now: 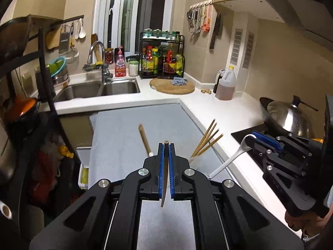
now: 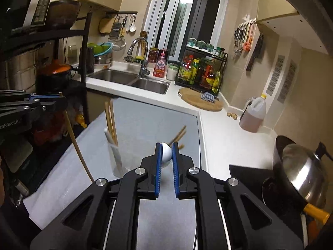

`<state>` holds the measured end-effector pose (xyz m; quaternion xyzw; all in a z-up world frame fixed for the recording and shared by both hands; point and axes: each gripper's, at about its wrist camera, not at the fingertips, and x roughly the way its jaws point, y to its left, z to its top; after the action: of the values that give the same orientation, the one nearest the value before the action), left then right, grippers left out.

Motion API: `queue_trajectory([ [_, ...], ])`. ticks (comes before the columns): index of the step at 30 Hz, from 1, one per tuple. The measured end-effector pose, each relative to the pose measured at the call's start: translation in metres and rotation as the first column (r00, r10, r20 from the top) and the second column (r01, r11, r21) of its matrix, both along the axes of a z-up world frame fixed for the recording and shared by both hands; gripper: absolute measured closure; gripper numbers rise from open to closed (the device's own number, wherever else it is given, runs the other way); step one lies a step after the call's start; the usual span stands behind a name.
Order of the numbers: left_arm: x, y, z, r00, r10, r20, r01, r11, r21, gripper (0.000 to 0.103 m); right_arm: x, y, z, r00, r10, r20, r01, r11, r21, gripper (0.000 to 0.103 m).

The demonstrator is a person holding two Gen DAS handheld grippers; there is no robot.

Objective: Organize utensils
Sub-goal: 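Lower the chopstick and spoon into the container and open both grippers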

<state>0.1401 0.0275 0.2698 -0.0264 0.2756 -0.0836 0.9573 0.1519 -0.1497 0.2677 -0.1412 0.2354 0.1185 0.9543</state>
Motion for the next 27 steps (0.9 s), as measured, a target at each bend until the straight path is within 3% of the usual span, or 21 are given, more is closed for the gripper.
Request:
queue_trajectory([
  [7, 0.031, 0.000, 0.055, 0.998, -0.030, 0.064, 0.034, 0.998, -0.055, 0.099, 0.025, 0.010, 0.045, 0.998, 0.027, 0.061, -0.027, 1.000, -0.006, 0.093],
  [11, 0.053, 0.003, 0.063, 0.996, -0.007, 0.093, 0.015, 0.996, -0.083, 0.099, 0.049, 0.018, 0.044, 0.998, 0.028, 0.062, -0.026, 0.999, -0.029, 0.093],
  [14, 0.068, 0.004, 0.054, 0.997, 0.006, 0.075, 0.001, 0.995, -0.100, 0.099, 0.066, 0.025, 0.026, 0.999, 0.030, 0.040, -0.028, 0.998, -0.054, 0.093],
  [22, 0.119, 0.005, -0.022, 0.998, 0.014, -0.059, -0.020, 0.995, -0.103, 0.099, 0.102, 0.025, -0.037, 0.998, 0.013, -0.057, -0.016, 0.999, -0.038, 0.093],
  [27, 0.131, 0.006, -0.055, 0.993, 0.000, -0.115, -0.013, 0.994, -0.107, 0.099, 0.109, 0.029, -0.059, 0.996, 0.014, -0.086, -0.018, 0.999, -0.041, 0.093],
])
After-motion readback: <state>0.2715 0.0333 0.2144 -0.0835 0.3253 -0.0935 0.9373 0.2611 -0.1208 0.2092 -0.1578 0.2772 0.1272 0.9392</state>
